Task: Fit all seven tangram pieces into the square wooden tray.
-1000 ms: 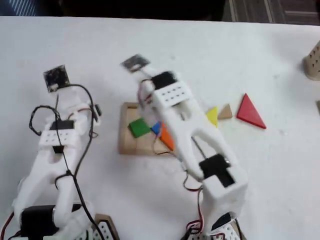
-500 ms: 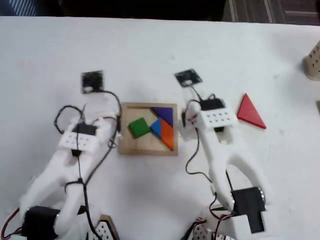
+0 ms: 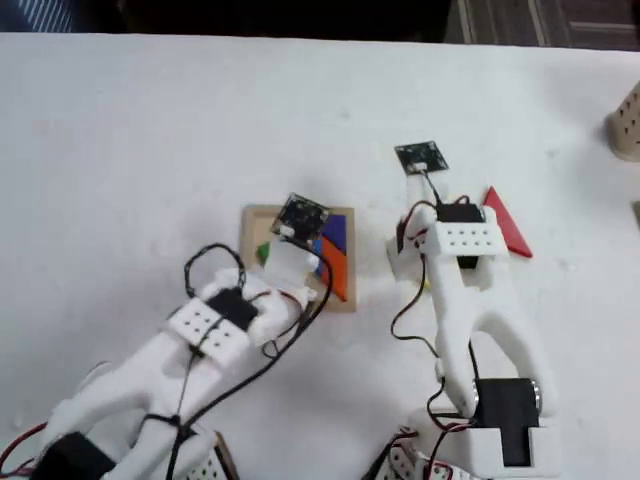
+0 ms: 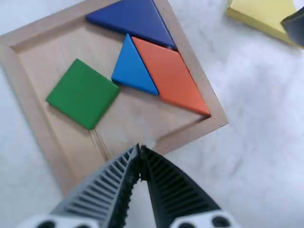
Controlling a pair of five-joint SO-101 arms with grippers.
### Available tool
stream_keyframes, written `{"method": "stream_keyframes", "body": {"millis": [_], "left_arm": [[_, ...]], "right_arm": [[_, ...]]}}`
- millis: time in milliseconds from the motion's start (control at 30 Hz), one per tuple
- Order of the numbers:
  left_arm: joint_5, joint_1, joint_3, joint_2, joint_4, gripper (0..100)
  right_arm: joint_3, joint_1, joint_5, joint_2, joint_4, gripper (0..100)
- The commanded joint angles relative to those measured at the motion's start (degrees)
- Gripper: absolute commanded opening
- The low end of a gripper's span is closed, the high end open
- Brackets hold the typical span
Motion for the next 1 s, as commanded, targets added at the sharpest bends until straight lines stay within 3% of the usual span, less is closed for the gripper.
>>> {"method": "stream_keyframes", "body": {"millis": [0,333,467,667,967], "left_arm": [[-0.26,0.92,-7.21,7.96,0.35,2],[6.86,-4.88,-18.11,21.85,0.35,2],[6.95,-5.93,-19.60,23.43,-0.35,2],[7.03,-11.30,-19.25,23.78,-7.91,2],[6.86,-11.47,-19.16,23.16,-7.38,2]], "right_arm": [[-0.53,0.57,-0.44,-1.19,-0.57,6.3],[-0.53,0.57,-0.44,-1.19,-0.48,6.3],[-0.53,0.57,-0.44,-1.19,-0.48,6.3],[-0.44,0.48,-0.44,-1.10,-0.48,6.3],[-0.44,0.57,-0.09,-0.92,-0.66,6.3]]}}
